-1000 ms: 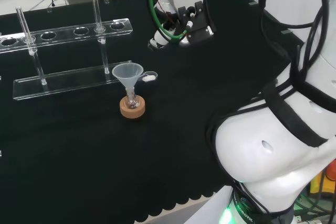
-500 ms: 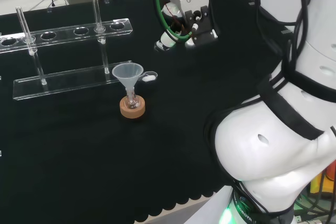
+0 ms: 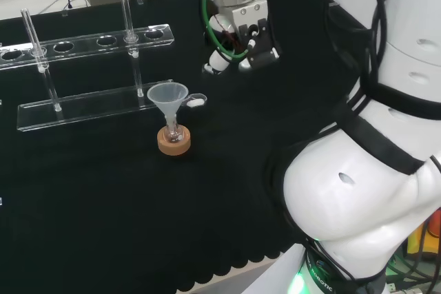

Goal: Pick up the weighing funnel.

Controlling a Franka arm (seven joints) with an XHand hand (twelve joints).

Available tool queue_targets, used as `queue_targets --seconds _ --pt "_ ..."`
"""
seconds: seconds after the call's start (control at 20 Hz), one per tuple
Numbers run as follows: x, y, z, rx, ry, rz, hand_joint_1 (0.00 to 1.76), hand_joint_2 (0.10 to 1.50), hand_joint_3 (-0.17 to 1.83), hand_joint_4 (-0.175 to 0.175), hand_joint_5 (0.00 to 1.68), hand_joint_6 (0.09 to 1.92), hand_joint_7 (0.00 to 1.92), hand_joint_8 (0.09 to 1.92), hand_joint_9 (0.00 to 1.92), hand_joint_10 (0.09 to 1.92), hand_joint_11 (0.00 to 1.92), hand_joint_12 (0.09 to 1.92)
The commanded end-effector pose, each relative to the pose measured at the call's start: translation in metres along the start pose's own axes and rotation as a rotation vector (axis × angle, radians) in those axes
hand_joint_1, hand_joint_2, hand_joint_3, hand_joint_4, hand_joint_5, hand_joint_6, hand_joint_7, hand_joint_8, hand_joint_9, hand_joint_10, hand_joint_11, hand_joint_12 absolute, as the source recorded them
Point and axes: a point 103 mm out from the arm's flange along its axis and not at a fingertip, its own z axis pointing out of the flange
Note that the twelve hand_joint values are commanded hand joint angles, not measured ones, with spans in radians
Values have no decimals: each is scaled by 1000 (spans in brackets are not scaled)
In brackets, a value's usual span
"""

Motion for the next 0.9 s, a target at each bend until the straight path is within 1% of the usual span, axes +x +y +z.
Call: queue_targets --seconds 0.05,0.25,0.35,0.7,0.9 --pt "-5 48 53 27 2 -24 824 616 712 -58 573 87 501 692 791 528 548 1303" --pt "-1 58 62 31 9 -43 827 605 716 -58 583 87 486 688 774 521 532 1300" --pt "-2 62 65 31 14 -46 828 601 719 -59 589 87 481 687 770 521 528 1300" --pt "7 70 74 28 19 -49 841 581 737 -59 603 90 467 699 764 530 521 1308" --pt "8 72 83 34 52 -48 850 575 738 -59 625 102 478 705 776 536 523 1308"
